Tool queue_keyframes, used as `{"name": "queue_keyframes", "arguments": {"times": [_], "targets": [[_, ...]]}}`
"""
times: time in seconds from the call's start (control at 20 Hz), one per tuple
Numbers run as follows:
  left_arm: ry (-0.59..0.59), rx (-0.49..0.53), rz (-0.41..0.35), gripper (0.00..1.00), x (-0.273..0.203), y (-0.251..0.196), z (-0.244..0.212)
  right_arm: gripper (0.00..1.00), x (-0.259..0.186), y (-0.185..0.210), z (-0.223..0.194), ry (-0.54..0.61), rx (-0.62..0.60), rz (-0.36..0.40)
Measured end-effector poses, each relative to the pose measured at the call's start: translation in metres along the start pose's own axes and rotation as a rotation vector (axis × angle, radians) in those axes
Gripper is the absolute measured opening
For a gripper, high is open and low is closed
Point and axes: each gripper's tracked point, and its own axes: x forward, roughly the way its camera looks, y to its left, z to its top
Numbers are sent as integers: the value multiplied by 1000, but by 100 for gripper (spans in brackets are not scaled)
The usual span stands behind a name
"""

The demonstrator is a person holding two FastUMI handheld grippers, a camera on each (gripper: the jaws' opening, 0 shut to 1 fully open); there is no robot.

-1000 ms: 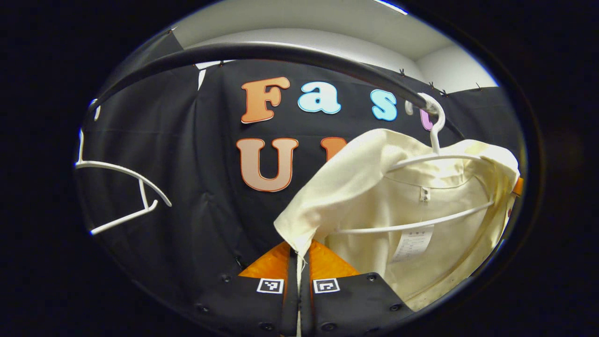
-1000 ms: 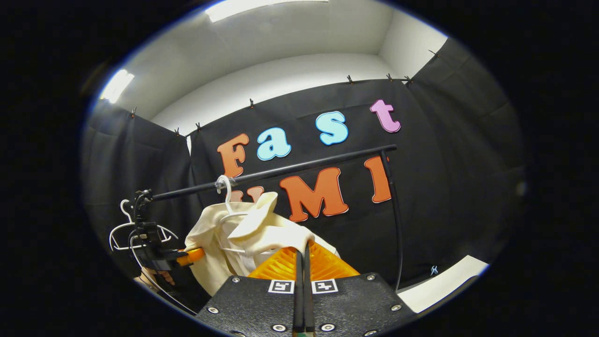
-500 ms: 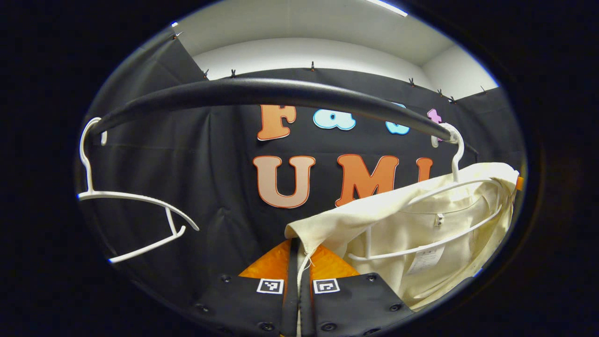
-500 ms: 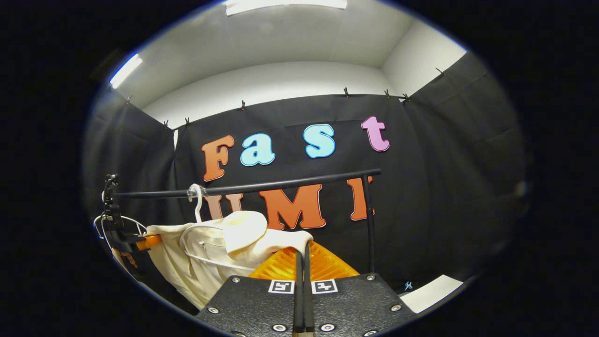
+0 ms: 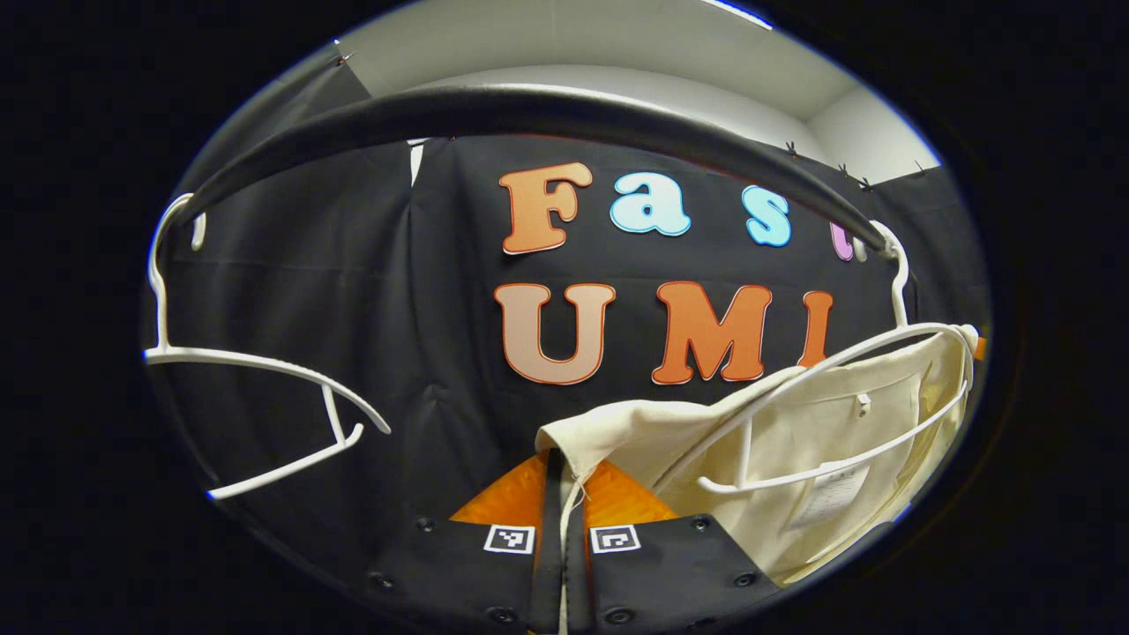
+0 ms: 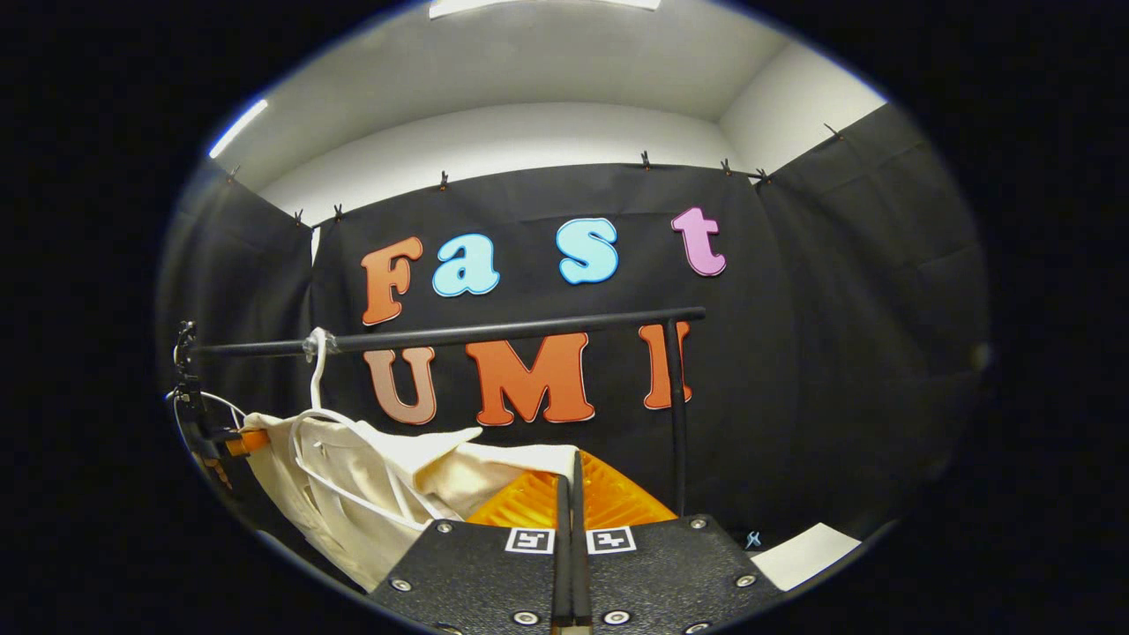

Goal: Grasp the clothes on the hanger with both hands and then place them into the laundry hamper below.

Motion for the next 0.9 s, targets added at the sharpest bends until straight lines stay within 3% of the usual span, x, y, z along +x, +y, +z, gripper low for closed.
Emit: {"name": "queue_keyframes", "arguments": {"times": [0.45, 0.9], "targets": [[120, -60, 7, 9, 10, 0, -63, 0, 10, -12, -67, 124, 128, 25], [185, -31, -7, 9, -5, -18, -107, 0, 4, -22, -136, 190, 175, -31]]}}
